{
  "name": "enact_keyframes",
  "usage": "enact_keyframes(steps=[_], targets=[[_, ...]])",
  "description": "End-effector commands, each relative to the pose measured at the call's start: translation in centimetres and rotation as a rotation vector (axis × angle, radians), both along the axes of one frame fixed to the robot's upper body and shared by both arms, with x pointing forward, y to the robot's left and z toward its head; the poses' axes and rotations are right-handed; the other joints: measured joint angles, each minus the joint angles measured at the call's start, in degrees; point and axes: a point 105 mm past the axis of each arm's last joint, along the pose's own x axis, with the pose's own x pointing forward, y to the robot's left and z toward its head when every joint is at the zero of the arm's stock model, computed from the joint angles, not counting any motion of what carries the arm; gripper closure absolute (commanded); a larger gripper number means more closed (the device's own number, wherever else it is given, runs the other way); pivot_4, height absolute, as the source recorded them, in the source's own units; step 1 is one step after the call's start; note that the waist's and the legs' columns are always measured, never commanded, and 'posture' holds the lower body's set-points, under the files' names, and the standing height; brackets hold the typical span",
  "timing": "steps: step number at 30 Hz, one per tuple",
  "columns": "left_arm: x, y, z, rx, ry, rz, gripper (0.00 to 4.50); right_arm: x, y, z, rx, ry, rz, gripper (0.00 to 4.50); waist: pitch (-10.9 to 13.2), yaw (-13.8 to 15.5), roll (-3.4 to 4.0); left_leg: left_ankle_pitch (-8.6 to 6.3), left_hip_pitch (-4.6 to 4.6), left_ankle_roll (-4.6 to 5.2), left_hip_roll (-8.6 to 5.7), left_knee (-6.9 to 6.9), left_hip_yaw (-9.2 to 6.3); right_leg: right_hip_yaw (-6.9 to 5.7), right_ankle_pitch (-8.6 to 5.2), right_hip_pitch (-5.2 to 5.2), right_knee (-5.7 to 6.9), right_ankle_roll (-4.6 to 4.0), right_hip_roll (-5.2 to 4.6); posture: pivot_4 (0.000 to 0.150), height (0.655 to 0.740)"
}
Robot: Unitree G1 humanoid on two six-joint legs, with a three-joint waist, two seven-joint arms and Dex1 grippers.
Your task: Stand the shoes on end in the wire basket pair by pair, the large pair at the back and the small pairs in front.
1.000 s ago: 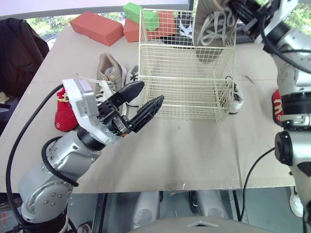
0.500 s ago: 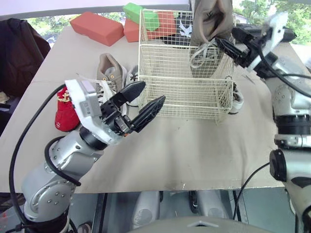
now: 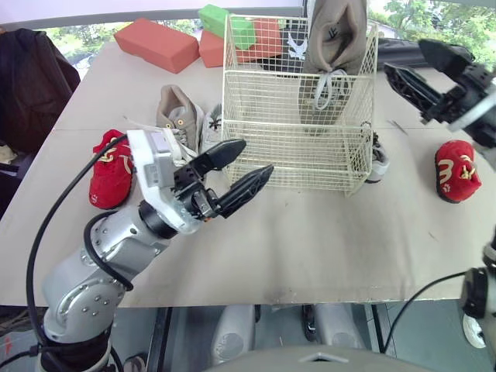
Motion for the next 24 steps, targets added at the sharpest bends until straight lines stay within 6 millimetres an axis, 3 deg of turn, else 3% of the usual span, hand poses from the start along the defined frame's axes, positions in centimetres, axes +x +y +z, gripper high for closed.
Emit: enact_keyframes(steps=[1, 7, 14, 17, 21, 24], targets=[[-0.8, -0.9, 0.4, 0.007, -0.026, -0.096, 0.17, -1.5, -1.8, -0.1, -0.036, 0.018, -0.116, 0.00, -0.01, -0.18, -0.02, 0.00, 0.03, 0.01, 0.00, 0.00, 0.01, 0.00, 0.00, 0.03, -0.01, 0.00, 0.00, 0.150, 0.7400], [-0.8, -2.6, 0.1, 0.032, -0.015, -0.225, 0.17, -2.7, -6.8, -4.5, -0.162, 0.167, -0.425, 0.00, -0.04, -0.58, 0.03, 0.00, 0.15, 0.01, -0.08, 0.00, 0.07, 0.06, 0.00, 0.09, 0.10, 0.00, 0.09, 0.150, 0.7400], [-0.7, -4.2, 0.0, 0.111, -0.009, -0.302, 0.17, -2.6, -12.1, -9.6, -0.198, 0.408, -0.779, 0.00, -0.07, -0.83, 0.06, 0.00, 0.31, 0.01, -0.08, 0.00, 0.20, 0.22, 0.00, 0.18, 0.14, 0.00, 0.13, 0.150, 0.7400], [-0.6, -4.0, -0.1, 0.149, -0.011, -0.322, 0.17, -2.4, -12.5, -11.2, -0.191, 0.476, -0.839, 0.00, -0.07, -0.85, 0.06, 0.00, 0.32, 0.01, -0.08, 0.00, 0.21, 0.22, 0.00, 0.20, 0.12, 0.00, 0.14, 0.150, 0.7400], [-0.4, -4.0, -0.1, 0.141, -0.012, -0.324, 0.17, -2.2, -12.1, -11.9, -0.187, 0.470, -0.865, 0.00, -0.08, -0.85, 0.08, 0.00, 0.34, 0.01, -0.06, -0.01, 0.22, 0.23, -0.01, 0.19, 0.12, 0.00, 0.16, 0.150, 0.7400], [-0.4, -3.9, -0.2, 0.117, 0.000, -0.324, 0.17, -2.1, -10.4, -11.7, -0.157, 0.397, -0.794, 0.00, -0.08, -0.77, 0.08, 0.00, 0.32, 0.01, -0.06, -0.01, 0.21, 0.23, -0.01, 0.20, 0.09, 0.01, 0.15, 0.150, 0.7400]])
